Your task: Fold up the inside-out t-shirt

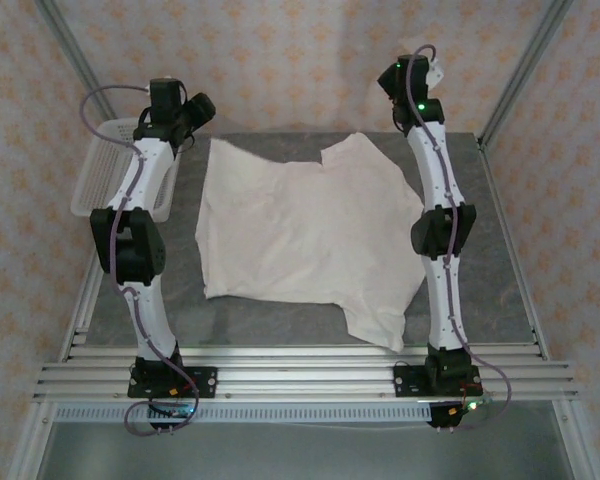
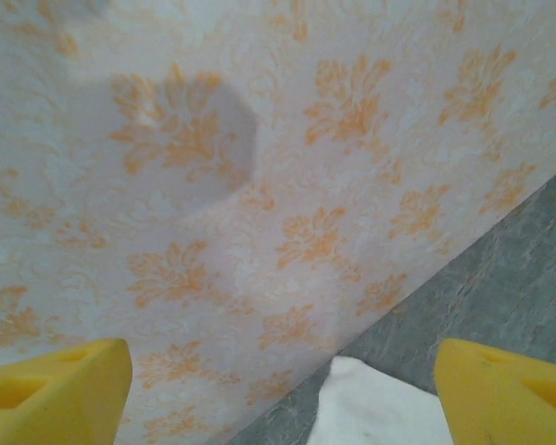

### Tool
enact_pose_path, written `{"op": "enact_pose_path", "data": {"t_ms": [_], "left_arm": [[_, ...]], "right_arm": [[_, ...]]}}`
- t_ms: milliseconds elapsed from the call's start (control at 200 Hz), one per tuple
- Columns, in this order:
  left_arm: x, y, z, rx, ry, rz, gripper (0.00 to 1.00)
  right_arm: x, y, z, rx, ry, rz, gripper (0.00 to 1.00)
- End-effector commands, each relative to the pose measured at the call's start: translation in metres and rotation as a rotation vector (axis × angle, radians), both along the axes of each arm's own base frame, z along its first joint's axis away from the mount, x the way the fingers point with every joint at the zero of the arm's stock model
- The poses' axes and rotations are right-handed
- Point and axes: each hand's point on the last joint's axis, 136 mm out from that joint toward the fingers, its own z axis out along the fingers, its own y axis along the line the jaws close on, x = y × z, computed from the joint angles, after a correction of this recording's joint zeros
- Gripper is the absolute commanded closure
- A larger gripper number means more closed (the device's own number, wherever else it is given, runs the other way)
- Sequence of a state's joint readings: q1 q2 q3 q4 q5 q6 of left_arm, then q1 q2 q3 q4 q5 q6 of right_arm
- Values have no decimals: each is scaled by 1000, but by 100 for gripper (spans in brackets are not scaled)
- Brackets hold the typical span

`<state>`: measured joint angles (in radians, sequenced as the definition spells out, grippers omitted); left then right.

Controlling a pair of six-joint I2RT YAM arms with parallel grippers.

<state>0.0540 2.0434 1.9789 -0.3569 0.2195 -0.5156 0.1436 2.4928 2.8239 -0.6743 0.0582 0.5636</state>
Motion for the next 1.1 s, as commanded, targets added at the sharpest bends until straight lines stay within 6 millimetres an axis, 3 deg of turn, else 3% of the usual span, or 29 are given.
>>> {"op": "enact_pose_path", "data": {"t_ms": [0,90,165,260,310,325,330,355,395,410,415,420,500,535,570,600,716,791,986,1096], "left_arm": [[-42,-10,87,-8,-105,-24,14],[-65,-11,71,3,13,-5,13],[-86,-31,60,-22,29,-55,14],[-123,-61,36,-9,72,-103,18],[-144,-80,13,9,120,-137,23],[-150,-87,6,15,134,-151,26],[-152,-89,3,17,139,-155,26],[-161,-99,-11,23,166,-177,32],[-176,-111,-34,34,215,-204,48],[-181,-115,-45,42,234,-214,55],[-183,-116,-48,44,239,-217,57],[-184,-118,-50,44,242,-221,60],[-208,-129,-100,43,335,-222,91],[-217,-130,-120,53,370,-220,100],[-224,-130,-139,64,413,-210,100],[-229,-130,-152,71,443,-208,100],[-237,-130,-193,86,535,-190,100],[-236,-125,-212,105,579,-156,100],[-218,-112,-236,126,579,-49,100],[-201,-104,-245,112,576,-4,100]], "right_arm": [[-65,2,107,-28,-94,63,15],[-96,7,92,-45,44,126,15],[-123,7,70,-71,175,166,15],[-161,4,29,-100,332,201,17],[-179,7,8,-80,359,230,21],[-189,8,-19,-70,418,240,22],[-187,9,-9,-65,381,242,22],[-198,11,-23,-43,391,253,25],[-212,15,-46,-9,398,268,33],[-219,15,-65,2,429,269,37],[-219,15,-57,6,405,271,39],[-225,15,-69,9,434,269,40],[-252,14,-117,65,499,244,73],[-262,16,-138,93,536,246,86],[-271,16,-161,116,583,237,97],[-277,17,-181,138,619,227,100],[-288,19,-237,175,724,210,100],[-287,15,-258,147,767,195,100],[-276,4,-290,87,811,143,100],[-263,0,-290,53,812,130,100]]}}
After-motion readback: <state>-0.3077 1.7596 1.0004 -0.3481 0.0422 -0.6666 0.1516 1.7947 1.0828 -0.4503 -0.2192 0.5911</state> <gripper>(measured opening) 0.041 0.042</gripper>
